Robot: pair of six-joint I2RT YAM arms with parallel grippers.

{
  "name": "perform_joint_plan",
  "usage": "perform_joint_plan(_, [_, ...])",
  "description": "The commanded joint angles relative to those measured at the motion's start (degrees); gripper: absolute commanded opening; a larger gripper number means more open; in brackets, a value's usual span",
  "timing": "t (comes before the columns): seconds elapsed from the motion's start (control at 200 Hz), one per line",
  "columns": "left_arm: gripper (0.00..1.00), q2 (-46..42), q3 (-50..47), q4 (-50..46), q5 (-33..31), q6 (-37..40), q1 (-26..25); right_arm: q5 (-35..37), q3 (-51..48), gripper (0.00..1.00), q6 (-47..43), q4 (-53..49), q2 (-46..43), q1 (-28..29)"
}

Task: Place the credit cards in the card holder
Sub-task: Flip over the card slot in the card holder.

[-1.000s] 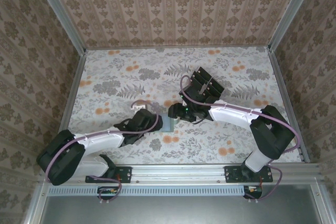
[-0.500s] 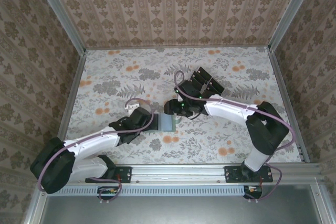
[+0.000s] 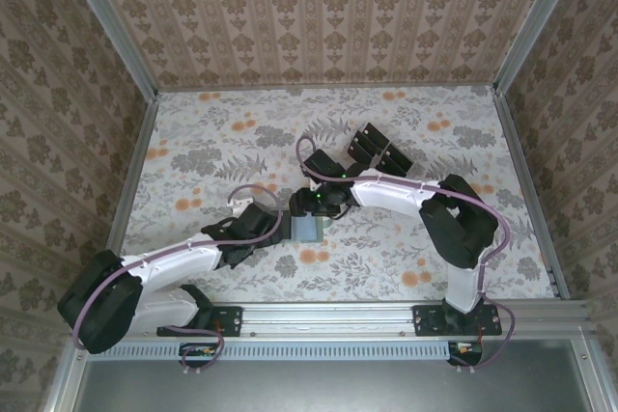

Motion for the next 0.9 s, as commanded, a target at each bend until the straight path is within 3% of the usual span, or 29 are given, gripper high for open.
perform_joint_plan(0.0, [1.0,-0.35,-1.04,-1.11,-1.24,-0.43,0.34,0.0,1.65,0.62,-1.18,-2.35,1.38,0.31])
perform_joint_plan(0.325, [1.0,-0.86,-2.36,0.46,-0.37,0.28,0.53,0.03,1.91,0.61,-0.53,-1.71,5.07,0.33])
perform_joint_plan(0.895, [1.0,-4.01,-4.65,6.24,1.75,2.8,-0.18,-6.33,1.92,0.62,5.14,4.47,8.67,1.81])
